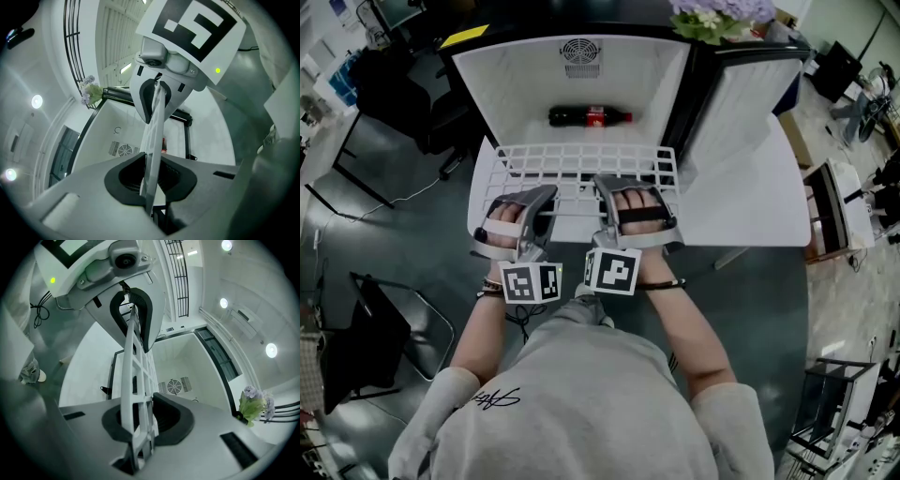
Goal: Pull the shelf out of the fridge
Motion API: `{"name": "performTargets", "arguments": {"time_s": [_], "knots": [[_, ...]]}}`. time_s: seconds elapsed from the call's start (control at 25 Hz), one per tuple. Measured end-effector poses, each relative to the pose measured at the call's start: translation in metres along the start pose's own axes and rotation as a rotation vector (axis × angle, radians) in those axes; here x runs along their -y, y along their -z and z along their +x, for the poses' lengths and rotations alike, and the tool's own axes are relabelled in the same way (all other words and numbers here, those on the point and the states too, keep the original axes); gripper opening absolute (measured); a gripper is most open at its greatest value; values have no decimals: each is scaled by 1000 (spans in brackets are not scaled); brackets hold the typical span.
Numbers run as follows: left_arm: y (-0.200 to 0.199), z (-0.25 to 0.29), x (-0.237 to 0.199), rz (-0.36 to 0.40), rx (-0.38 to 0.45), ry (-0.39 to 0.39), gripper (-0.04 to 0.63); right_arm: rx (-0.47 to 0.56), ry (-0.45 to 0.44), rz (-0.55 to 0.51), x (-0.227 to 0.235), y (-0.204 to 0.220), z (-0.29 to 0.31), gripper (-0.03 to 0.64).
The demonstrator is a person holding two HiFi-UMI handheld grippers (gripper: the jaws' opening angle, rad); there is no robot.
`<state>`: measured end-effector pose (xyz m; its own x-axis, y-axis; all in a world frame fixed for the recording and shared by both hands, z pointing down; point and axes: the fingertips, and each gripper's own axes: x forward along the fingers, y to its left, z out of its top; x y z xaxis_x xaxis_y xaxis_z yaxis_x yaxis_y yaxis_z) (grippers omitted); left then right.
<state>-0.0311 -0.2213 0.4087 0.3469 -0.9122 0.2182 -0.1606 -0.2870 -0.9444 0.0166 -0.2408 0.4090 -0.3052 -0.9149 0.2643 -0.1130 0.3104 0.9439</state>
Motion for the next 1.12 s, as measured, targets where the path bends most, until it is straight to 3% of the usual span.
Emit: {"name": "performTargets", "arguments": {"time_s": [1.12], "knots": [[1, -2, 29, -20, -7, 45, 41, -18, -52, 13, -29, 6, -4, 46]]}}
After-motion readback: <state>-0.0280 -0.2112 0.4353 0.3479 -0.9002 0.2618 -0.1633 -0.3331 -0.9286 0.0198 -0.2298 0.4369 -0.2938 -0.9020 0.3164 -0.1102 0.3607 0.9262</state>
